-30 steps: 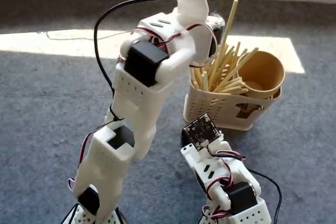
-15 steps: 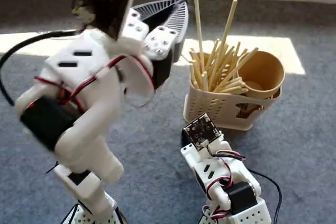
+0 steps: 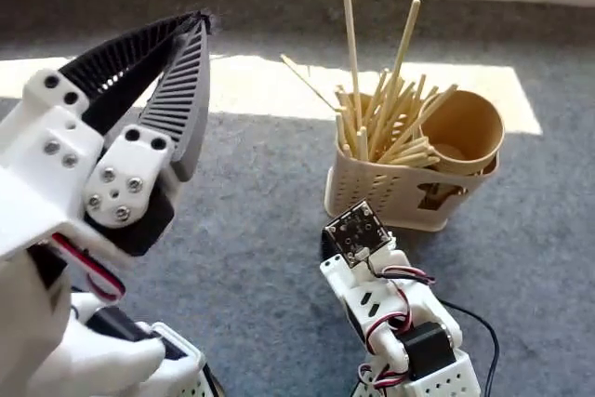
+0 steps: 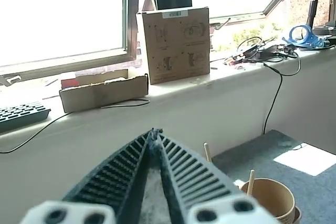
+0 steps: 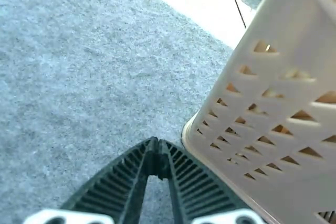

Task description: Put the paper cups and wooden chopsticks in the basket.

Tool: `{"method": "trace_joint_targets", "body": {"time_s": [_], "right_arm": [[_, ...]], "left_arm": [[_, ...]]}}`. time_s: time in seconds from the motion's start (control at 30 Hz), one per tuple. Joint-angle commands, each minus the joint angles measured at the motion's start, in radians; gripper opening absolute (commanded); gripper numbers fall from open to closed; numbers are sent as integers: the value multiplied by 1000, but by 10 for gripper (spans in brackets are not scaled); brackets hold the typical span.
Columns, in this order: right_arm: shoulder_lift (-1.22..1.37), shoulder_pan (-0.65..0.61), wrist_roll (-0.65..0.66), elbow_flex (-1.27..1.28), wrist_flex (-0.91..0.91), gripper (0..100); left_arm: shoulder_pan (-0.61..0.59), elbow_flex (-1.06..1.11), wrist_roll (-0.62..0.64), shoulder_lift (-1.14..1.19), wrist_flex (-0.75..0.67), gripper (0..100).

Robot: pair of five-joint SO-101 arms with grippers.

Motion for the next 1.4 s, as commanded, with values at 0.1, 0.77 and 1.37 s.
{"method": "trace_joint_targets", "body": {"time_s": [0.1, 0.77, 1.37], "right_arm": [[-12, 7, 3, -53, 91, 6], [-10, 90, 9, -392, 143, 6], [-4, 550, 11, -676, 143, 6]], "left_arm": [[-16, 437, -12, -323, 0, 6], [-18, 1779, -124, -1264, -450, 6], [-381, 2394, -147, -1573, -730, 6]]}}
